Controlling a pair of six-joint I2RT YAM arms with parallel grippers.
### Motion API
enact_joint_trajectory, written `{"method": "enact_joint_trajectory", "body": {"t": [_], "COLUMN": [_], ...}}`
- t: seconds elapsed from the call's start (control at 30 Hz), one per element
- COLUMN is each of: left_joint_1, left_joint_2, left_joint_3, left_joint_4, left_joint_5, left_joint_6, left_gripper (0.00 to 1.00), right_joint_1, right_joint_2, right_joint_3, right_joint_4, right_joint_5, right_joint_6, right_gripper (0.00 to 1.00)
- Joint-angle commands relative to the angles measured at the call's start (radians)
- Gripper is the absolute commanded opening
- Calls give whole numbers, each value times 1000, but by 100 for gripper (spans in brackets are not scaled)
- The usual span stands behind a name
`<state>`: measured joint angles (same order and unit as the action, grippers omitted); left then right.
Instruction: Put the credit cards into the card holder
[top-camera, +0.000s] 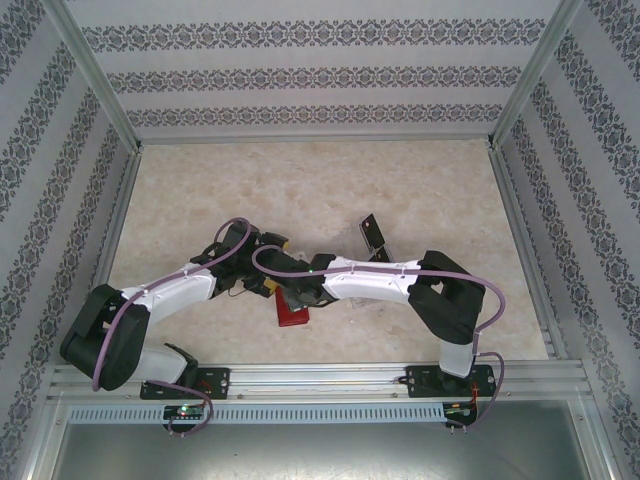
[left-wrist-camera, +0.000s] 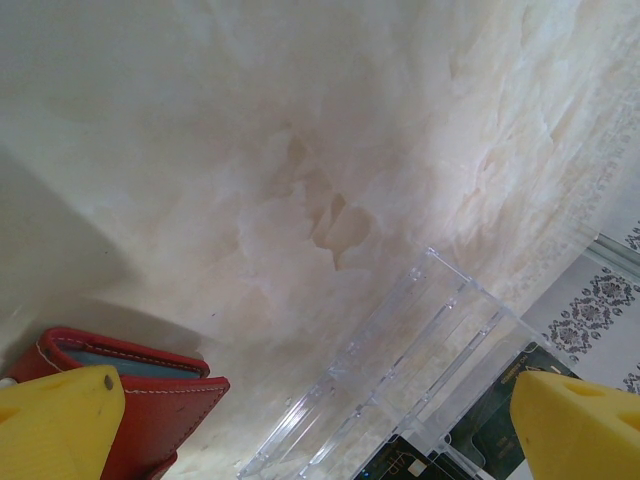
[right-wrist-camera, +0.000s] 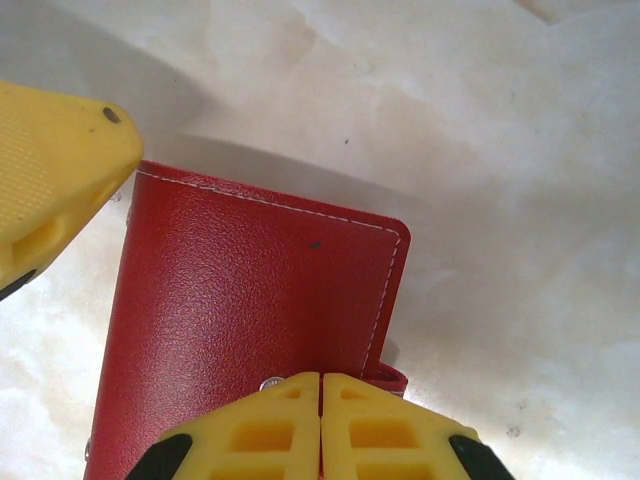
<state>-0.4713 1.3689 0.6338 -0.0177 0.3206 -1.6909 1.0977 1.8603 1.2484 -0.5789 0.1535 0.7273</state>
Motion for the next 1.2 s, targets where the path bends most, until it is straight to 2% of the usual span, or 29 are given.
{"method": "enact_joint_trajectory", "body": {"t": [0.0,0.07,1.17], "left_joint_1": [-12,-12,-20], "left_joint_2": [7,10,20], "left_joint_3": [-13,-13,-2], "left_joint_4": [18,18,21], "left_joint_5": [1,1,0], "left_joint_6": [-13,-12,-12], "left_gripper": [100,100,100], "right_joint_1": [10,10,9], "right_joint_2": [-5,-11,-55], "right_joint_3": [20,19,8], "right_joint_4": [-29,-32,-49], "right_joint_5": [22,26,54], "right_joint_6": [-6,-8,2], "right_gripper": [14,18,19]}}
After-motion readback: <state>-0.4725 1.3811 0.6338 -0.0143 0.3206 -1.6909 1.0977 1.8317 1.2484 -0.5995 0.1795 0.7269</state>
